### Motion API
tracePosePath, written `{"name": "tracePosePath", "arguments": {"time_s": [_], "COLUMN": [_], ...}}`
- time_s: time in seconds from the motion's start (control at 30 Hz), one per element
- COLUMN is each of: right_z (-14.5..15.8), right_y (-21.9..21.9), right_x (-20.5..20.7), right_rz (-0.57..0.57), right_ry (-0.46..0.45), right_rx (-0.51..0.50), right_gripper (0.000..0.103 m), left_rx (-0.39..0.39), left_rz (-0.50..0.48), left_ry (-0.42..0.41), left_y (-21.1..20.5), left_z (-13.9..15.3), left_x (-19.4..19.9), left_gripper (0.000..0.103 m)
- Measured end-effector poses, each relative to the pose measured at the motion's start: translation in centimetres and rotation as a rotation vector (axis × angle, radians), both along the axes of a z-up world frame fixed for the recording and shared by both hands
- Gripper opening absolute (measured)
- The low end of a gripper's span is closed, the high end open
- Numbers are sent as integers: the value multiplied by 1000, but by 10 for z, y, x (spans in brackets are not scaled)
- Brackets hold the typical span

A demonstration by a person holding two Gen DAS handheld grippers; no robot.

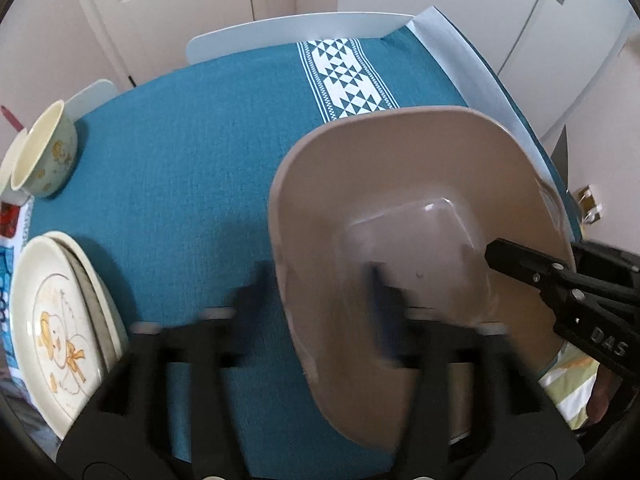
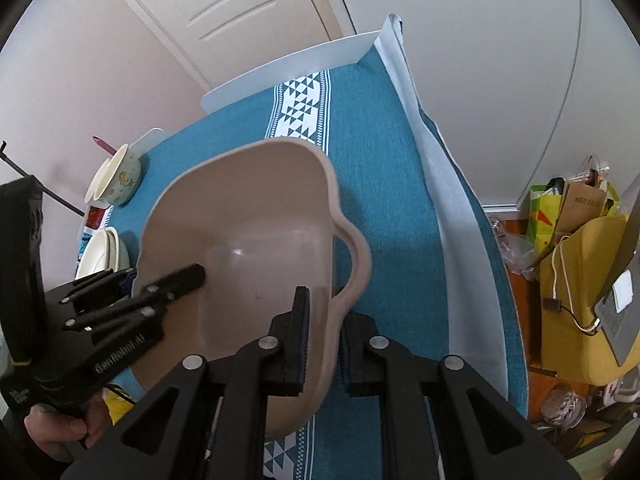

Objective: Organize plates and bowls
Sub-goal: 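Lower the beige square bowl onto the cloth and open both grippers, then move both grippers to the cream duck-print bowl and grasp its rim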

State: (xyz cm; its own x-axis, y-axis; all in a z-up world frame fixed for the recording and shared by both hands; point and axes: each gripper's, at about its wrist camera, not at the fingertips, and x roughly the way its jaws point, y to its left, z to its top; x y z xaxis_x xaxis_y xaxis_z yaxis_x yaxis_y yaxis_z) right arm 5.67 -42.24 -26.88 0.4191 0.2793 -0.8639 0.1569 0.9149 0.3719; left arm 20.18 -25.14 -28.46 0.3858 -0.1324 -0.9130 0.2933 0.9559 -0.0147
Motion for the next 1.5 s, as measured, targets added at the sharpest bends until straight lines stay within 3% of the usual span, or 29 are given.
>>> {"name": "tracePosePath", "arguments": {"time_s": [0.03,0.07,0.3,0.43,0.6,0.63,0.67,0.73,0.77,0.8,0.9,0.97,1.13,1.27,1.5], "right_z": [1,3,11,33,91,106,120,151,164,177,205,216,233,221,152], "right_y": [-2,-4,-17,-20,-12,-7,0,16,25,34,64,85,138,182,243], "right_x": [0,-1,-3,-5,-1,1,3,9,11,14,29,46,81,114,196], "right_rz": [-6,-15,-53,-53,0,29,59,114,141,172,265,331,329,316,293], "right_ry": [-8,-18,-32,-54,-152,-190,-228,-325,-374,-421,-496,-466,-473,-441,-194], "right_rx": [2,13,39,24,-18,-10,-12,-31,-35,-35,-38,-36,-86,-121,-99], "right_gripper": [54,70,72,72,72,77,90,102,102,102,102,102,103,102,102], "left_rx": [3,3,10,5,-1,-4,-14,-33,-36,-39,-49,-39,-92,-123,-171], "left_rz": [-5,-14,-37,-23,27,43,61,106,133,165,233,284,392,445,480], "left_ry": [-22,-39,-41,-56,-145,-165,-188,-258,-295,-337,-402,-415,-338,-278,-137], "left_y": [-1,-3,-5,3,29,37,45,63,72,84,116,141,216,269,335], "left_z": [2,4,13,33,89,103,118,151,166,182,212,221,219,205,149], "left_x": [-2,-4,-11,-19,-35,-39,-42,-49,-52,-55,-55,-50,-22,2,57], "left_gripper": [79,80,80,80,80,80,80,86,99,103,103,103,103,103,101]}}
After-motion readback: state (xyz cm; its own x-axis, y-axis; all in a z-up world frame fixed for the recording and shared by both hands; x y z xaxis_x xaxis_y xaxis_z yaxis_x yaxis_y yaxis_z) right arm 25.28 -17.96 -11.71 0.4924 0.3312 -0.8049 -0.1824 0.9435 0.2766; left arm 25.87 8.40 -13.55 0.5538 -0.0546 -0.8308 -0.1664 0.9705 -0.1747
